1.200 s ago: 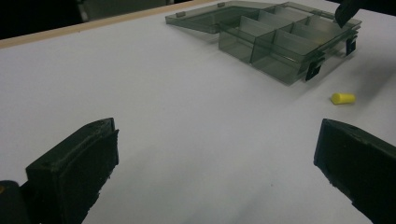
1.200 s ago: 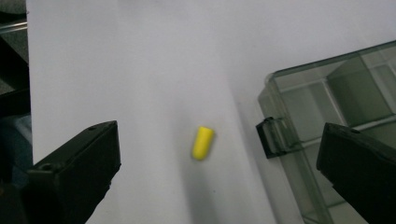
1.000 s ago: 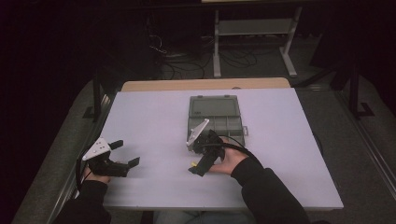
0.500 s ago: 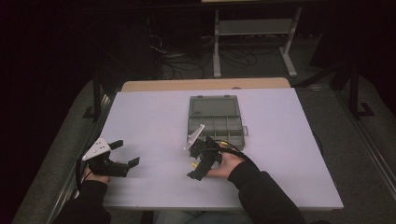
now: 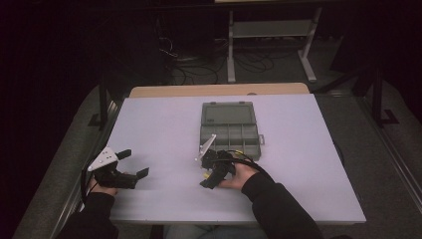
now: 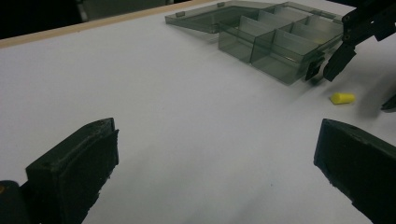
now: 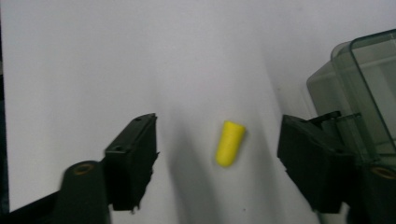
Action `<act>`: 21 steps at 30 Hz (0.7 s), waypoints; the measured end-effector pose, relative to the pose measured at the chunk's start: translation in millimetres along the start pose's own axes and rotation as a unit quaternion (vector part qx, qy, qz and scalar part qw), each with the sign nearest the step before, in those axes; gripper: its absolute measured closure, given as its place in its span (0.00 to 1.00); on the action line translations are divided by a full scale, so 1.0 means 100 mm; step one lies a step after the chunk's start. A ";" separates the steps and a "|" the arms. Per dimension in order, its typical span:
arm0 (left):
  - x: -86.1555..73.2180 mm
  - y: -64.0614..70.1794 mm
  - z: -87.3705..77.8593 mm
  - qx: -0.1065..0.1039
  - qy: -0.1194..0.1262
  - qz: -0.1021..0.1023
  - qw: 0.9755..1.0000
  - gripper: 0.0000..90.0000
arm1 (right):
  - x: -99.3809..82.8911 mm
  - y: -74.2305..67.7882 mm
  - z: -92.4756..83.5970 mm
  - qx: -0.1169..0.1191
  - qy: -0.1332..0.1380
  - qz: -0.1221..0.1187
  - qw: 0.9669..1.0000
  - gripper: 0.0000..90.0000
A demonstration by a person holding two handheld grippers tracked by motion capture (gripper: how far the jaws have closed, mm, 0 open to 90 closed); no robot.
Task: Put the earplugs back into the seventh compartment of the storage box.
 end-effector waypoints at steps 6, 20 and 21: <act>0.00 0.00 0.00 0.000 0.000 -0.001 1.000 0.00 | -0.01 0.05 0.02 -0.003 -0.007 0.011 1.000 0.56; 0.00 0.00 0.00 0.000 0.001 -0.001 1.000 0.00 | -0.02 0.07 0.04 -0.003 -0.018 0.000 1.000 0.84; 0.00 0.00 0.00 0.000 0.001 -0.001 1.000 0.00 | -0.02 0.07 0.04 -0.003 -0.018 0.000 1.000 0.84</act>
Point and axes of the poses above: each handheld gripper's, and its own axes: z roughly forward along the jaws, x roughly out of its top, y roughly to its right, the point moved 2 cm from there along z, roughly forward along the jaws, and after that the axes turned 13 degrees about -y, right-handed, at the moved point
